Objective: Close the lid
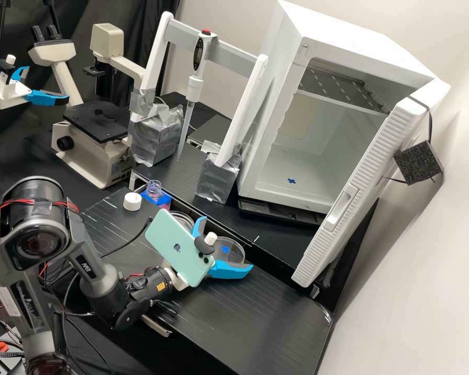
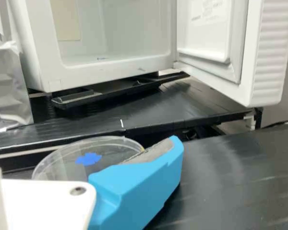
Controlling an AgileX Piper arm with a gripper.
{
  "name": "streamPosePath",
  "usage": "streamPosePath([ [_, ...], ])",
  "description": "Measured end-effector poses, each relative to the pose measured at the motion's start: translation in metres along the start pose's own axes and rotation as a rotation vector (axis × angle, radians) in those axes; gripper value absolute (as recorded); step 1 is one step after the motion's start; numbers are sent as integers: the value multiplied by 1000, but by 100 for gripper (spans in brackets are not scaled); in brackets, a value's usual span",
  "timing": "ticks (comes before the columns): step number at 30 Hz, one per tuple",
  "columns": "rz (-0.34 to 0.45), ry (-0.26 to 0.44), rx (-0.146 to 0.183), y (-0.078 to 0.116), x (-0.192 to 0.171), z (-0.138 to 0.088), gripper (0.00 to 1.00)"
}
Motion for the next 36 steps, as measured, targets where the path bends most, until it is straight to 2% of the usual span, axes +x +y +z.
streamPosePath([
  [5,3,3,5,0,0,2,100],
  [22,-7,-5,-18,4,-3,7,100],
  [26,-7,-4,-46,4,-3,7,100],
  [30,-3,-12,-52,5,-3,9,100],
  [36,-7,-12,-88,4,-1,11,100],
])
